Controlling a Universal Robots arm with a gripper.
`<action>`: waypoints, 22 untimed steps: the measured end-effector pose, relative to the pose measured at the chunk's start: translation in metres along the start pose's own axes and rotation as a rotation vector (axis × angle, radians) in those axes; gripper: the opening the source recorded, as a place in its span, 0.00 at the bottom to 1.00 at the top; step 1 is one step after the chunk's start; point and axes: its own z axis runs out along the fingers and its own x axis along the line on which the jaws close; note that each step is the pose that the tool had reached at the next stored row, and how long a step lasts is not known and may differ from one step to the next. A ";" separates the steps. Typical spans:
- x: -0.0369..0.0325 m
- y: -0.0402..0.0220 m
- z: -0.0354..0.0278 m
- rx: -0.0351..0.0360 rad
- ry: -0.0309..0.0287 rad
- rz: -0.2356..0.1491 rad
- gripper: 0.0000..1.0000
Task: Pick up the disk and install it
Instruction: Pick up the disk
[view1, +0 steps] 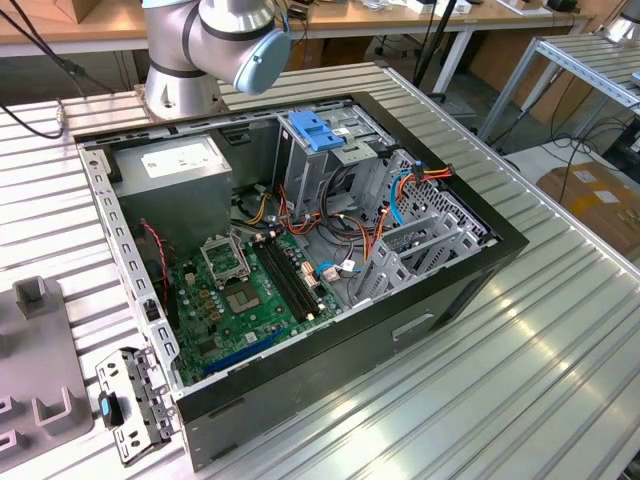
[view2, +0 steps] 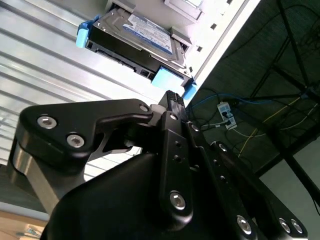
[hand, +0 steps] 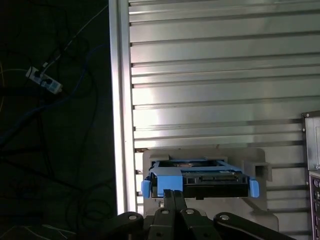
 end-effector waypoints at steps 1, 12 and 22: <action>0.0000 0.0000 0.0000 0.0001 0.0001 0.000 0.11; 0.0001 0.0000 0.0006 0.0078 0.0089 -0.227 0.11; -0.0001 -0.0002 0.0026 0.0193 -0.0549 -0.344 0.11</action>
